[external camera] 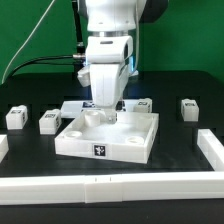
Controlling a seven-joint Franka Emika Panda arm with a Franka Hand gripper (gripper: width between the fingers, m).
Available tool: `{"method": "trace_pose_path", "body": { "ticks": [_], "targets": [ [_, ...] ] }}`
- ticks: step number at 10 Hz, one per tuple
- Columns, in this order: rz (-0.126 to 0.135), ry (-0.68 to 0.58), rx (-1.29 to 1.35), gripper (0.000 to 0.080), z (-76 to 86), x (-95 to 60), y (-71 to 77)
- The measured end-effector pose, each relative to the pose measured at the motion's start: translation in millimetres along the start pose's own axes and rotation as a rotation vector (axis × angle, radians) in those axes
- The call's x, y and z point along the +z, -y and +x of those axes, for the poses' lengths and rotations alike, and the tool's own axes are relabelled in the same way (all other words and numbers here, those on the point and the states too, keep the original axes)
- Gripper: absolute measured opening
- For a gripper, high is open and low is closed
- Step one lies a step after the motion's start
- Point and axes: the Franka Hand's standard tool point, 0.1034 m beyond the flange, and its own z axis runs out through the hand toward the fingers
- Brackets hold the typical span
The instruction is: Assemble one leg
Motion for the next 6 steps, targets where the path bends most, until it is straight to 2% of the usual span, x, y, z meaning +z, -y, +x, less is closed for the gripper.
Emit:
{"method": "trace_pose_path", "body": {
  "ticks": [6],
  "targets": [
    [0.000,0.000,0.000,0.0650,0.0,0.0,0.0]
  ]
}}
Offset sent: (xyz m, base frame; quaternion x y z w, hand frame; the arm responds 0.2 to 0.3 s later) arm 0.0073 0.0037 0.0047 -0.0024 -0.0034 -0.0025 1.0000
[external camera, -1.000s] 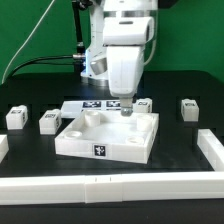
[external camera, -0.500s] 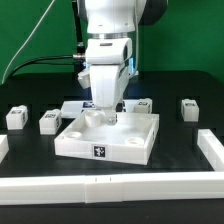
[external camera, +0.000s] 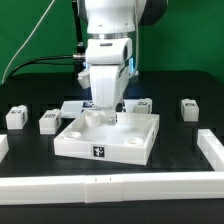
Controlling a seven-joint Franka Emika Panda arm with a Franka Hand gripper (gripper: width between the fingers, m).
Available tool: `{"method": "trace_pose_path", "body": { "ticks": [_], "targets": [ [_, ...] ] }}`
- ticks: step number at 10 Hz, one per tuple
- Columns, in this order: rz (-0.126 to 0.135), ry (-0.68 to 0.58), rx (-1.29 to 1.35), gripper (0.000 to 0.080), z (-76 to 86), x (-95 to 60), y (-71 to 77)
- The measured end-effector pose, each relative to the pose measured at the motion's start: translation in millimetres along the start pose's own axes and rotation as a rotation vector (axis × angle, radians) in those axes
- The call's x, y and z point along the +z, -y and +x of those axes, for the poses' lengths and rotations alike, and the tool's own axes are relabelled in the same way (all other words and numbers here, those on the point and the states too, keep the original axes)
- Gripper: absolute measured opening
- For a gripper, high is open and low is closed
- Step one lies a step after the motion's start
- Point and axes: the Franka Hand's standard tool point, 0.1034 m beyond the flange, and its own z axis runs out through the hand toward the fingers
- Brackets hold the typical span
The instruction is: Assemble one leg
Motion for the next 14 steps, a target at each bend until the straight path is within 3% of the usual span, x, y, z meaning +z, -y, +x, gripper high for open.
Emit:
{"method": "trace_pose_path", "body": {
  "ticks": [3,7,12,14],
  "targets": [
    [0.000,0.000,0.000,0.0650,0.0,0.0,0.0],
    [-0.027,-0.008,0.002,0.0650,0.9,-3.6,-2.6],
    [-0.021,-0.007,0.064,0.0650,4.9,-4.8,3.4],
    [0.006,0.014,0.129,0.0650,18.6,-16.0,16.7]
  ]
}}
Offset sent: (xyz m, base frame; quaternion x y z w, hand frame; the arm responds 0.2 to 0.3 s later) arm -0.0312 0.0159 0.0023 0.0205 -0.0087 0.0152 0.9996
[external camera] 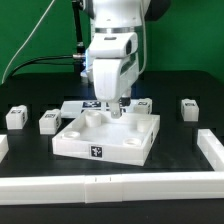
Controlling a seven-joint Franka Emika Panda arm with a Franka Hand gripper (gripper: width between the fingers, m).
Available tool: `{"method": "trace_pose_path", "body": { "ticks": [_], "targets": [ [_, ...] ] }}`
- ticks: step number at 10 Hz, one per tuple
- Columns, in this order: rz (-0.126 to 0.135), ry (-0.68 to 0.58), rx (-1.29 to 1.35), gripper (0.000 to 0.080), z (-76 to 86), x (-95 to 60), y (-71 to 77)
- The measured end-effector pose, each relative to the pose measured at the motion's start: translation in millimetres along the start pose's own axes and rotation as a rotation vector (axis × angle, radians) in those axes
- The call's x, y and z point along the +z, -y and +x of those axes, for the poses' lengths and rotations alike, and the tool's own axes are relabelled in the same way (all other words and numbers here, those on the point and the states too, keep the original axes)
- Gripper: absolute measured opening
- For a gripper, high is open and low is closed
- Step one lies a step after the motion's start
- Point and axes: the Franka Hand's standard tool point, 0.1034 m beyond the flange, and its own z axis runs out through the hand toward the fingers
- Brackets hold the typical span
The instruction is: Assemble one leg
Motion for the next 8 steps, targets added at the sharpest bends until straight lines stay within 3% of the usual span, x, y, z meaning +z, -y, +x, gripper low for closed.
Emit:
{"method": "trace_pose_path", "body": {
  "ticks": [2,4,8],
  "targets": [
    [0.015,0.010,-0.004,0.0650,6.7,-0.5,5.8],
    [0.038,0.010,-0.023,0.0650,0.9,14.0,5.5],
    [0.049,0.002,-0.013,0.0650,-14.0,29.8,1.4]
  ]
}}
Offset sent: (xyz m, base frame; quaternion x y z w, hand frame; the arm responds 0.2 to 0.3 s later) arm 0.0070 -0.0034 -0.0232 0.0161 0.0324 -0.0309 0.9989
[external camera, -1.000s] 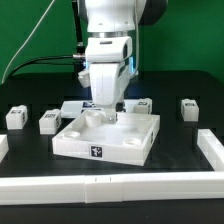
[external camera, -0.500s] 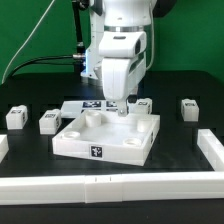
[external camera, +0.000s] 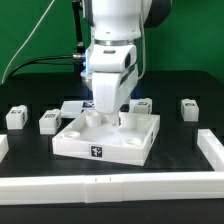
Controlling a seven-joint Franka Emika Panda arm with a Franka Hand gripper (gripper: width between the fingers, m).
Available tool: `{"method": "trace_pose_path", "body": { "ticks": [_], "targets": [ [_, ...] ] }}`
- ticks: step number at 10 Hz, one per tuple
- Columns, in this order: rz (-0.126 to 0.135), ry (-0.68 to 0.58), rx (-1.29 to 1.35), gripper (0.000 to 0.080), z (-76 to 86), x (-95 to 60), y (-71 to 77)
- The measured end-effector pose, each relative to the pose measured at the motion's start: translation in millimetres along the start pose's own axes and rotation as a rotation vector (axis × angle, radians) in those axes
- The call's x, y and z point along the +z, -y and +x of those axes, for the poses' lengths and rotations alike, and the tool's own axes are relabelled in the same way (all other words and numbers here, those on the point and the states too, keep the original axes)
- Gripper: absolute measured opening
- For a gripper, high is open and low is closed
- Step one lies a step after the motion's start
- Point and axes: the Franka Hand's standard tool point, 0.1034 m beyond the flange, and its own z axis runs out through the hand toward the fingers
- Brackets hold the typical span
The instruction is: Assemble one leg
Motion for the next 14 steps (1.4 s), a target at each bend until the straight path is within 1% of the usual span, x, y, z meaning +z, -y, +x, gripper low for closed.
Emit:
{"method": "trace_pose_path", "body": {
  "ticks": [2,3,4,5,6,7,8,9,10,13,14],
  "targets": [
    [0.005,-0.003,0.015,0.0650,-5.4,6.2,-3.8],
    [0.005,-0.004,0.017,0.0650,-3.9,6.1,-3.3],
    [0.005,-0.004,0.015,0.0529,-3.1,5.9,-3.1],
    [0.006,-0.003,0.016,0.0529,-3.6,6.1,-2.8],
    [0.006,-0.003,0.016,0.0393,-3.7,6.2,-2.8],
    [0.006,-0.003,0.016,0.0212,-3.7,6.3,-2.5],
    [0.007,-0.003,0.016,0.0083,-3.7,6.3,-2.5],
    [0.006,-0.003,0.016,0.0083,-3.6,6.1,-2.7],
    [0.005,-0.003,0.016,0.0055,-3.6,6.0,-2.8],
    [0.005,-0.003,0.016,0.0055,-3.6,6.0,-2.8],
    [0.005,-0.002,-0.025,0.0055,-3.9,5.6,-4.7]
  ]
}}
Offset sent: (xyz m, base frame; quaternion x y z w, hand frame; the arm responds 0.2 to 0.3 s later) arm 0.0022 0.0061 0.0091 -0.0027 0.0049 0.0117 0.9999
